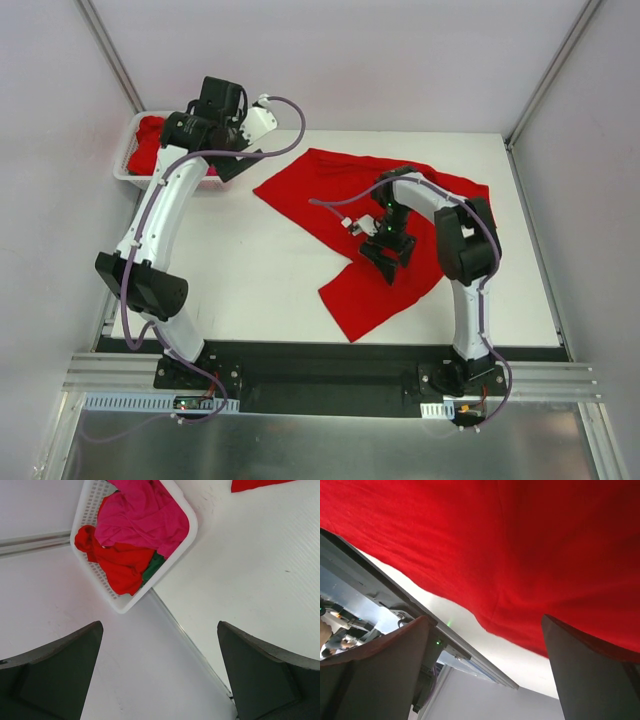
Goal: Fold and stack the t-shirts
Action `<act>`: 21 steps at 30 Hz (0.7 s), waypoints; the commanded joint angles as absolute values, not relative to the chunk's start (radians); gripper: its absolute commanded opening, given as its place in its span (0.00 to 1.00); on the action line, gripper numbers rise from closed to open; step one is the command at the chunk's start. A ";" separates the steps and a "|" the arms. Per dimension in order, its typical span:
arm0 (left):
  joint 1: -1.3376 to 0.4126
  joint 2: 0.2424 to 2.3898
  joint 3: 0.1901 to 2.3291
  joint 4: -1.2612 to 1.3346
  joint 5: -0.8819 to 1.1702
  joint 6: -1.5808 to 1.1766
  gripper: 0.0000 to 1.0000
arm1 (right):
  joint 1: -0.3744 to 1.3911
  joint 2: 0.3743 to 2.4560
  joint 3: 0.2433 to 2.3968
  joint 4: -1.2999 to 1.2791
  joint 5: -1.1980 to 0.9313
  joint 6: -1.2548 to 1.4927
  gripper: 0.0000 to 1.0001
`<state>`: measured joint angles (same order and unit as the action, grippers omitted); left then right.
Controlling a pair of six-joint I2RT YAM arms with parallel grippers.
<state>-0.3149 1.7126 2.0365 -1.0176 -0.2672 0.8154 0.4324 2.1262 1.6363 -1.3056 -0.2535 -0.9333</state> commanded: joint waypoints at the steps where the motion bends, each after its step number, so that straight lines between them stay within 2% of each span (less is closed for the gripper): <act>1: -0.322 1.646 2.014 -1.012 -0.294 0.802 0.99 | 0.431 2.148 1.603 -1.319 -0.342 -0.929 0.99; 9: -0.328 1.644 2.017 -1.011 -0.311 0.802 0.99 | 0.431 2.155 1.562 -1.422 -0.359 -0.965 0.99; 21: -0.347 1.632 2.010 -1.012 -0.313 0.772 0.99 | 0.365 2.040 1.388 -1.451 -0.301 -0.994 0.99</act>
<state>-0.3408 1.6836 2.0109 -1.0145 -0.2977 0.7971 0.4034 2.1105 1.4300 -1.3384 -0.3206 -0.9543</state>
